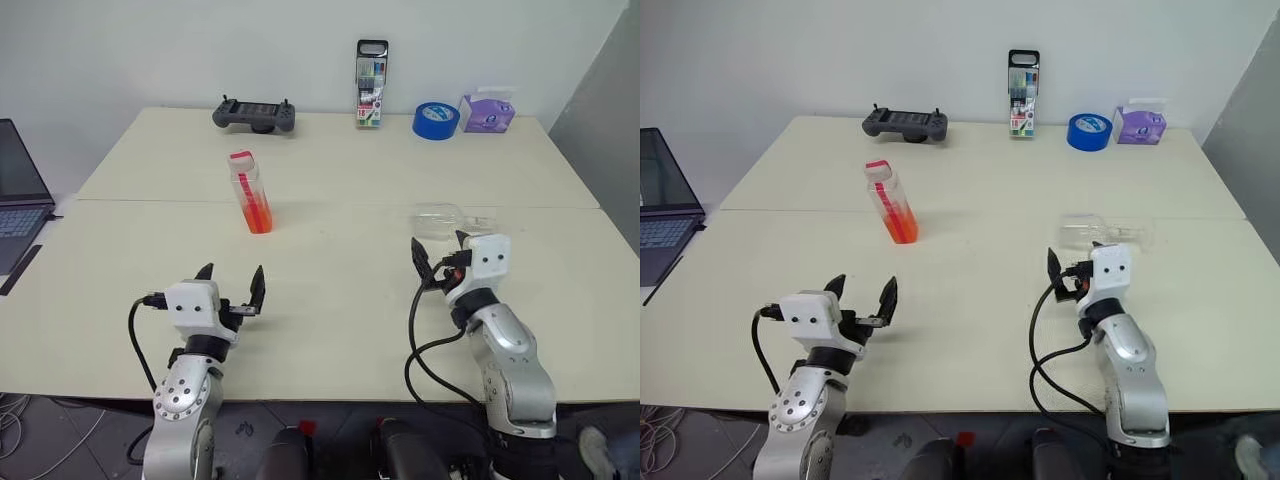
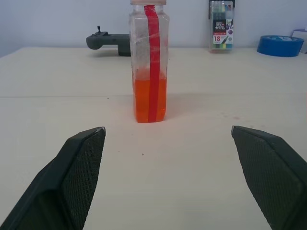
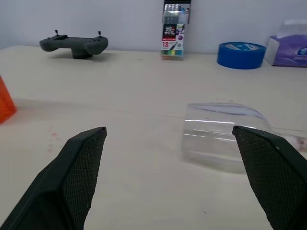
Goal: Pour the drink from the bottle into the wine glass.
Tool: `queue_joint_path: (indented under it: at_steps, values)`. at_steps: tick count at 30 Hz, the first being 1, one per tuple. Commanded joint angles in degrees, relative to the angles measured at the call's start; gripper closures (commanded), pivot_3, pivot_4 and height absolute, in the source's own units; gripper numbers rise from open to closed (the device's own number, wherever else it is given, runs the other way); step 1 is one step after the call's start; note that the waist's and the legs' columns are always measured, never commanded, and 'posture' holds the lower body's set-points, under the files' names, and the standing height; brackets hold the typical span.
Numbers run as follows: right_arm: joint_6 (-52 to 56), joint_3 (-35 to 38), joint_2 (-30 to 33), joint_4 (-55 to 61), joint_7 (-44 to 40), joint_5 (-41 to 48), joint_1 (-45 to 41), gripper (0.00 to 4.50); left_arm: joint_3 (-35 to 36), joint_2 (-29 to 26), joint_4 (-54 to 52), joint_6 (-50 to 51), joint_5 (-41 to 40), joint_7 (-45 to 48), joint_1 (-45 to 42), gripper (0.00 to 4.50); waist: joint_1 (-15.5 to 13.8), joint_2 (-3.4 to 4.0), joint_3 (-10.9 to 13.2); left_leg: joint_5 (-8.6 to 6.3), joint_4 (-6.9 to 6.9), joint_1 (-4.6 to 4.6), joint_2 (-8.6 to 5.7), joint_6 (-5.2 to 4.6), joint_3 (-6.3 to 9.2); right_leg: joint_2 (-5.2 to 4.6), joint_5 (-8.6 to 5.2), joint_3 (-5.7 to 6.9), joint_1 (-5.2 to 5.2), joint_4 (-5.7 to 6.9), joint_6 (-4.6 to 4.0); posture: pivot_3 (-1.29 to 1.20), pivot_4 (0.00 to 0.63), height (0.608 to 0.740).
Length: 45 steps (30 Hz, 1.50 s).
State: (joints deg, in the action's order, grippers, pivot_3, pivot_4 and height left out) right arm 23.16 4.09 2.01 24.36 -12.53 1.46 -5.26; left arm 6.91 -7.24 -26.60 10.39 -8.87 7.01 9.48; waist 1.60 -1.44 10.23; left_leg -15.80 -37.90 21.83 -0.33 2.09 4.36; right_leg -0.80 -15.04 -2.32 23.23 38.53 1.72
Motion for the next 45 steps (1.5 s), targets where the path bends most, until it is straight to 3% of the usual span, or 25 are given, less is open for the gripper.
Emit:
queue_joint_path:
  at_steps: [1,18,22,29,33,45]
  values:
    - [-2.88,-1.01,0.63,1.38,1.0,-0.23,1.04,0.0,0.2,0.13,-3.22,1.84,2.41,-3.01,-1.21,0.02,0.03,0.0,0.0,0.0,0.0,-0.01,0.0,0.0,-0.02,0.0,0.0,-0.01,0.0,0.0,0.0,0.0,0.15,0.74]
    - [-4.24,-5.1,6.68,-2.67,-4.74,3.59,-6.13,0.0,-0.83,2.47,4.65,0.15,2.87,-4.38,-9.53,0.02,0.01,0.0,0.0,0.0,0.02,0.03,-0.02,0.0,-0.02,0.21,0.06,-0.01,0.0,-0.02,-0.1,0.0,0.15,0.74]
    - [-3.07,-7.62,7.95,-3.86,-7.74,4.27,-10.96,0.0,-0.38,2.35,6.73,1.94,3.85,-6.08,-14.95,0.02,0.03,-0.01,0.01,0.01,-0.04,-0.01,-0.01,0.0,-0.03,0.26,0.02,0.03,0.0,0.03,-0.01,0.0,0.15,0.74]
    - [7.35,-14.04,11.17,-5.83,-20.78,11.74,-25.63,0.0,1.96,-1.05,11.73,9.23,4.19,-7.37,-27.26,0.02,0.07,-0.02,0.01,0.01,-0.01,-0.03,-0.02,0.0,0.0,0.35,0.17,0.16,0.01,0.08,-0.27,0.0,0.15,0.74]
    - [8.56,-13.31,10.09,-8.9,-21.92,14.31,-31.1,0.0,3.41,-1.54,18.21,9.91,5.11,-10.06,-34.4,0.02,0.01,-0.04,0.03,0.01,0.0,0.08,0.01,0.0,0.11,0.3,0.18,0.19,0.07,0.05,-0.27,0.0,0.15,0.74]
    - [6.04,-13.51,10.03,-13.14,-22.86,14.42,-34.73,0.0,2.69,-1.78,34.58,3.78,4.34,-7.52,-44.36,0.02,-0.06,-0.05,0.04,0.02,0.0,0.09,-0.09,0.03,0.02,-0.1,0.19,0.23,0.14,0.07,-0.26,0.0,0.15,0.74]
